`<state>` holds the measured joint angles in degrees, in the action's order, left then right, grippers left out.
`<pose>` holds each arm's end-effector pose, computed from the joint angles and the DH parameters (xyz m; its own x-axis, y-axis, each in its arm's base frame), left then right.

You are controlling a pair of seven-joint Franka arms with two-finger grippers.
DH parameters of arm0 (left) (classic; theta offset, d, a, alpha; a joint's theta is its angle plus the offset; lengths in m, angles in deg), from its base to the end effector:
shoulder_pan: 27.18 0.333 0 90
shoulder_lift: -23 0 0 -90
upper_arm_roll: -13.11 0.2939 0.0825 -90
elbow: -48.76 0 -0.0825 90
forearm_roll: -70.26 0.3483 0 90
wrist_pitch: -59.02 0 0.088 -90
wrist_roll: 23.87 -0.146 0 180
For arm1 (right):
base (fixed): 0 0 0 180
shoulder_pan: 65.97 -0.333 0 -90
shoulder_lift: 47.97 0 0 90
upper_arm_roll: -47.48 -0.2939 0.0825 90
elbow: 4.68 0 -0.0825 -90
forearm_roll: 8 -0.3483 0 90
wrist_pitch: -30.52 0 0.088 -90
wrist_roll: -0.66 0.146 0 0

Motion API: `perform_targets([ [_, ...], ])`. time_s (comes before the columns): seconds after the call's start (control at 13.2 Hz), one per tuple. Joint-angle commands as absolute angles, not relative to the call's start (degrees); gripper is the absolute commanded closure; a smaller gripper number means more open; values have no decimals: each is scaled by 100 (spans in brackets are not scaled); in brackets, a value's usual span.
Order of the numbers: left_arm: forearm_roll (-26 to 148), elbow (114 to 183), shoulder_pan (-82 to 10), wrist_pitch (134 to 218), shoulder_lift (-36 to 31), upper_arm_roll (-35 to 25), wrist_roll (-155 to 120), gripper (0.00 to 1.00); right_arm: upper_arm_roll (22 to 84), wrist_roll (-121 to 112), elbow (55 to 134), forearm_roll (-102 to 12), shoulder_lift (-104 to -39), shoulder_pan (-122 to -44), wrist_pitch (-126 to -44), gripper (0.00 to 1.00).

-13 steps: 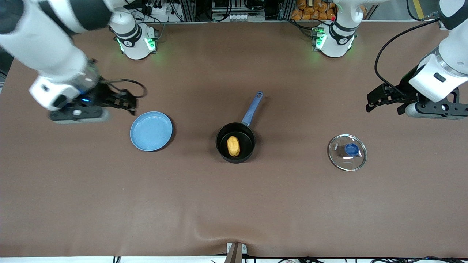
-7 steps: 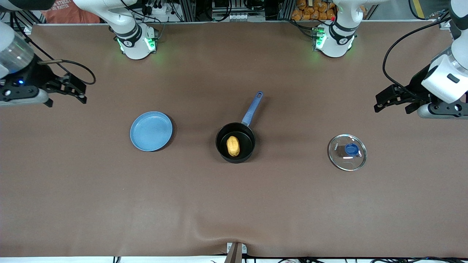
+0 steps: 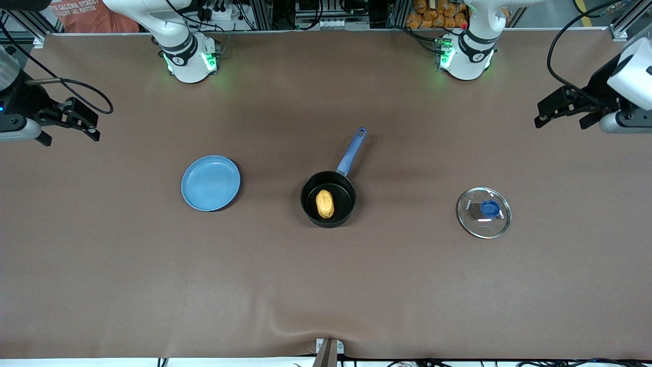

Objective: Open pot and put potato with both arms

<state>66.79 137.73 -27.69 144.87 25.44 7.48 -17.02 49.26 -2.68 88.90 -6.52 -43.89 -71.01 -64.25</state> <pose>0.4949 -0.0635 0.5867 0.9998 0.0080 -0.0186 0.0090 -0.9985 0.0544 0.5094 0.0249 0.5803 0.9891 0.1167 0.0903 0.1145 -0.9930 0.0289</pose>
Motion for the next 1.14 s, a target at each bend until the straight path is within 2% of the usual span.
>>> perform_targets([
  [0.0, 6946, 14016, -2921, 14296, 2852, 819, -1561, 0, 4819, -356, 8937, -571, -4226, -6957, -6423, 0],
  [1.06, 7254, 13762, -2824, 14102, 2924, 819, -1596, 0, 4889, -198, 8919, -580, -4349, -6975, -6423, 0],
])
